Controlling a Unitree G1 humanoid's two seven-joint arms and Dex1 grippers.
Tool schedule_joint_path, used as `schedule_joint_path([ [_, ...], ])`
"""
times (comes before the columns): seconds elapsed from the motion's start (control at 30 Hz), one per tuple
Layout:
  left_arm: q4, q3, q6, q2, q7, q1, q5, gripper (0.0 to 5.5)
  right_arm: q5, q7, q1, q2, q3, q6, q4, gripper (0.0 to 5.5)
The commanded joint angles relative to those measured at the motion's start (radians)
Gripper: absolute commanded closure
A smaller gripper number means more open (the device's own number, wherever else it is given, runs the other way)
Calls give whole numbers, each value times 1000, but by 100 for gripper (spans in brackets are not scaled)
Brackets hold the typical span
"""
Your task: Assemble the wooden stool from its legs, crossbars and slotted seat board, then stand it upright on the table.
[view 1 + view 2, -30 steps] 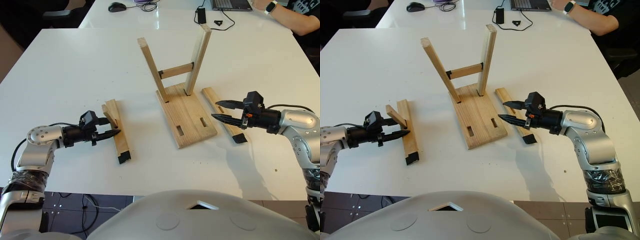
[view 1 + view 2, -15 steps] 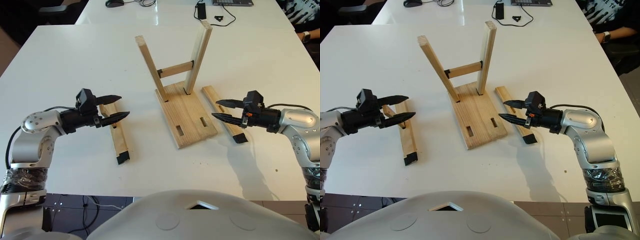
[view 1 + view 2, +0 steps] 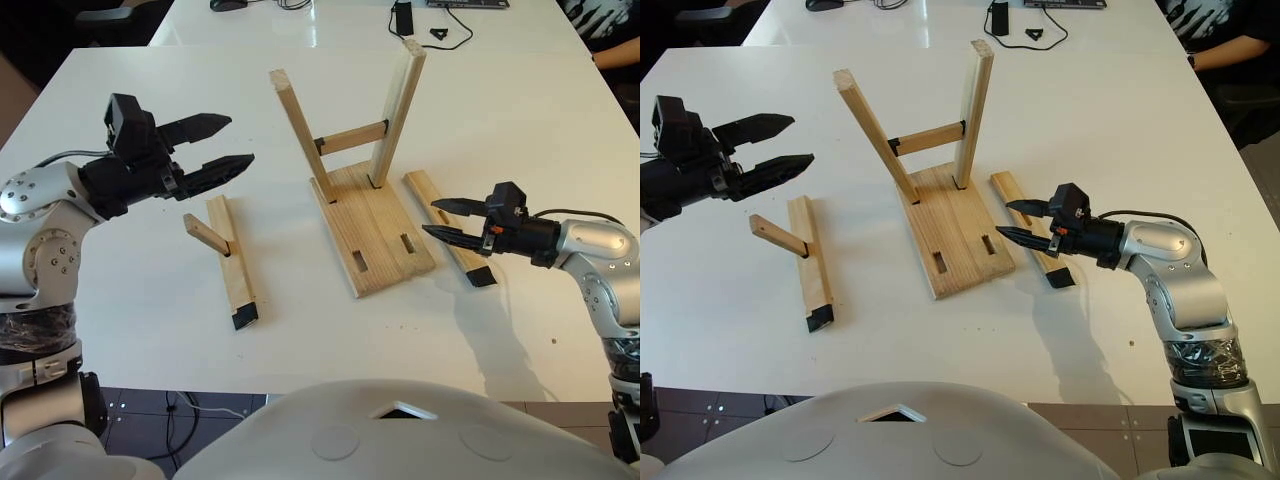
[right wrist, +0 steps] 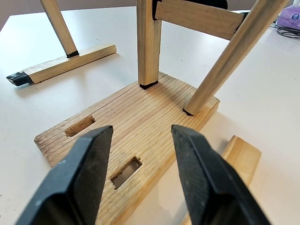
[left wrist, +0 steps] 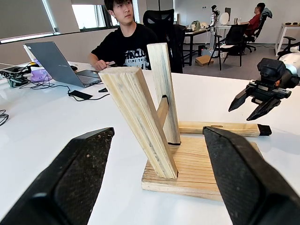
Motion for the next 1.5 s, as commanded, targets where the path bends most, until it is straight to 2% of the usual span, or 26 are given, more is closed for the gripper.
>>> schedule_joint_path([
  [0.03, -27, 10, 20, 0, 8, 7, -5, 198, 6, -3, 3, 0, -10, -4, -14, 320],
  [0.57, -56, 96, 67, 48, -51, 71, -44, 198, 14, -10, 31, -5, -25, 9, -39, 320],
  [0.73, -57, 94, 67, 16, -37, 112, -44, 198, 13, -3, 24, -7, -24, 11, -34, 320],
  [0.97, 98, -69, -132, -150, -57, 321, 134, 198, 5, 27, -12, -14, -3, 10, 1, 320],
  [1.07, 64, -31, -114, -157, -20, 286, 69, 198, 16, 41, -17, -25, -18, 16, 4, 320],
  [1.33, -60, 103, 38, -44, 77, -13, -137, 198, 11, 17, 3, -2, -29, 14, -9, 320],
  [1.43, -222, 92, 83, -10, 73, 21, -183, 198, 14, 12, 17, -2, -37, 12, -18, 320],
  [1.5, -345, 55, 105, -1, 54, 135, -183, 198, 18, 8, 26, -2, -45, 12, -22, 320],
])
